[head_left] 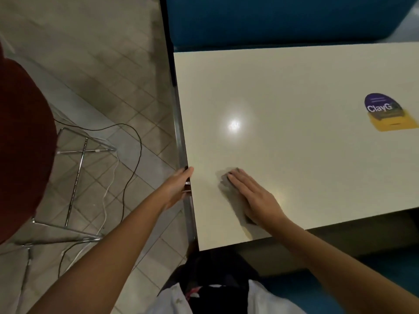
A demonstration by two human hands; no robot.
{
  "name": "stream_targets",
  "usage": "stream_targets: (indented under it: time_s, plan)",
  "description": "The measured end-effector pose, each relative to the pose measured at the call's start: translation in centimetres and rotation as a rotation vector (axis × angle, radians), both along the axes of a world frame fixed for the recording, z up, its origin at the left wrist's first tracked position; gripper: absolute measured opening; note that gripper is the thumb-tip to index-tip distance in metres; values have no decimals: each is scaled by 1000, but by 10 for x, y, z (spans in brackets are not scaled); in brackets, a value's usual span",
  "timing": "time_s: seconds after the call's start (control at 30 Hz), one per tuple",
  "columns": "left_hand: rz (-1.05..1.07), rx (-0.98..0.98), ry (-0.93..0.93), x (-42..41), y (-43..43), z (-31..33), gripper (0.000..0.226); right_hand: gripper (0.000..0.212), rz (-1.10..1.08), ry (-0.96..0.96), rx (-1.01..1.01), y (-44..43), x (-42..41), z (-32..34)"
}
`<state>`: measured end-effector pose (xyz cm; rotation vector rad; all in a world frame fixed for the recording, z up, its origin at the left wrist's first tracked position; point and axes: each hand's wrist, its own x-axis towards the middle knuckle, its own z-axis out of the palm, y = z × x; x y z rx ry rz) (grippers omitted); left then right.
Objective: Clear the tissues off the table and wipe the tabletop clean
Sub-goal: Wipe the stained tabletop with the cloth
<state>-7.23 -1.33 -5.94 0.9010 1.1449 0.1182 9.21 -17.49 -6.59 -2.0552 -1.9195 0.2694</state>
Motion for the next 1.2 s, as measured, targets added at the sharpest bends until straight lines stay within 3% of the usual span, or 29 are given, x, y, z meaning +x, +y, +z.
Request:
stream_targets:
  time_s: [0.23, 0.33, 0.5, 0.6, 0.73, 0.87, 1.0, 1.1, 1.2]
  plan:
    - [61, -1, -49, -3, -8, -4, 32, 51, -249, -138, -49, -24, -21, -13]
    - [79, -1, -38, -3, -7, -6, 32, 59, -199, -227, -92, -21, -56, -15]
    - [55, -27, -28, -5, -4, -8, 38, 48, -213, -111, 10, -6, -120, -9]
    - [16, -37, -23, -9, 0, -10, 41, 57, -105, -15, 37, -1, -133, -14]
    - [11, -28, -31, -9, 0, -8, 37, 59, -92, 183, 158, -5, -119, -3]
    - [16, -28, -47, -9, 0, -8, 35, 71, -301, 289, 161, -23, -75, 16]
    - [19, -25, -29, -8, 0, -8, 34, 71, -405, 158, 154, -44, -17, 23]
    - [35, -22, -27, -7, -2, -7, 33, 51, -513, 156, 68, -54, 6, 16]
    - [34, -18, -25, -7, -3, -6, 30, 42, -469, 4, 46, -52, 5, 3]
